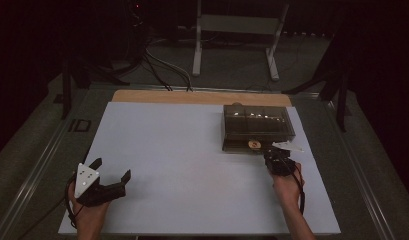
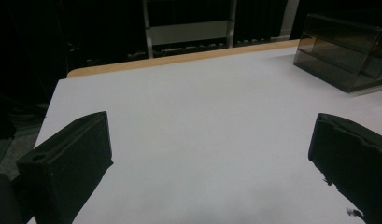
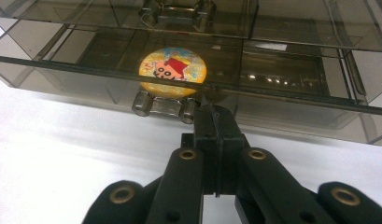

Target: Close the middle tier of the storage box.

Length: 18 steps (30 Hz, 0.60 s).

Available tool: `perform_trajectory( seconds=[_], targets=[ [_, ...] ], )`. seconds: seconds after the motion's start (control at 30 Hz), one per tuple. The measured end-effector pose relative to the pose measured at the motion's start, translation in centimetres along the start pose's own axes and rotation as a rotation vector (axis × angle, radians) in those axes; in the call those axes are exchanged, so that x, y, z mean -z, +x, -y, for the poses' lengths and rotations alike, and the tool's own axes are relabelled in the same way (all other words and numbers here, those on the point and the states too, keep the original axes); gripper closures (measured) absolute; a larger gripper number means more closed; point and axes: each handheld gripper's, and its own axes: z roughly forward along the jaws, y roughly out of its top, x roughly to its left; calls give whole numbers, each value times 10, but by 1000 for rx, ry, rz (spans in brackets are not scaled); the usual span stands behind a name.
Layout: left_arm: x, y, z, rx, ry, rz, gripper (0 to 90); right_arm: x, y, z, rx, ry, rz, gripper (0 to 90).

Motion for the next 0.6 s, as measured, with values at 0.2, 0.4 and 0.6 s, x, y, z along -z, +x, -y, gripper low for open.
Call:
perform_trajectory(
  seconds=[0.2, 0.4, 0.6],
  targets=[
    [0, 0, 0, -2, 1, 0, 10, -2, -1, -1, -7, -2, 0, 900],
    [0, 0, 0, 0, 0, -1, 10, -5, -3, -1, -27, 3, -7, 900],
    [0, 0, 0, 0, -1, 0, 10, -7, -3, -2, -35, -1, -6, 900]
  ],
)
